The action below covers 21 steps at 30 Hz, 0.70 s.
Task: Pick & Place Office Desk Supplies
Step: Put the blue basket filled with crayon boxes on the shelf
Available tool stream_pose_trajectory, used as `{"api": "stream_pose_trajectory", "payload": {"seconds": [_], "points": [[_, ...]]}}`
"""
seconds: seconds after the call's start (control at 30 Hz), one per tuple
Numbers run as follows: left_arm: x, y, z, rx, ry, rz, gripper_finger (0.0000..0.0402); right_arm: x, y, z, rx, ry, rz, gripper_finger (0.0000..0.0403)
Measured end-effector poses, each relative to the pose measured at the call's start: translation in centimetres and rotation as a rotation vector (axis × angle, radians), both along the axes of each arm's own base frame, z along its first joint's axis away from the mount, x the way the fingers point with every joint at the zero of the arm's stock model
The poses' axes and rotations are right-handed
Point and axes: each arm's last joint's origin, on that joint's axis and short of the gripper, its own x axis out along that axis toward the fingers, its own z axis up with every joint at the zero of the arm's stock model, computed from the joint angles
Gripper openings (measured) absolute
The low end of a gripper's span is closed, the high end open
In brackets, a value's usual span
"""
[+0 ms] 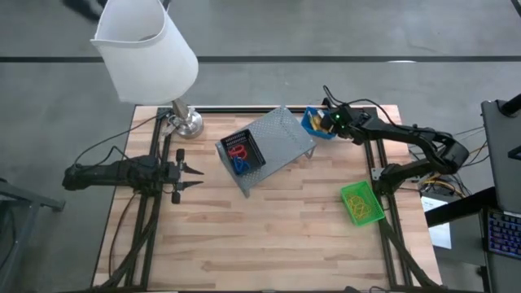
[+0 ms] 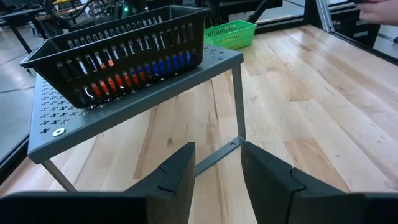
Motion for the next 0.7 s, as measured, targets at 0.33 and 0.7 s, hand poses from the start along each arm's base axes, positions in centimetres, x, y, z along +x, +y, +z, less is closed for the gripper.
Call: {"api": "stream_pose_trajectory", "payload": {"seconds": [0.33, 0.7], "points": [[0.0, 0.0, 0.0, 0.0, 0.0, 0.0, 0.0133, -0.6, 0.6, 2.6, -0.096, -0.086, 0.007, 0.0013], [0.0, 0.0, 0.0, 0.0, 0.0, 0.0, 0.0133, -2.0, 2.3, 6.7, -0.234, -0.244, 0.066, 0.0013]]}}
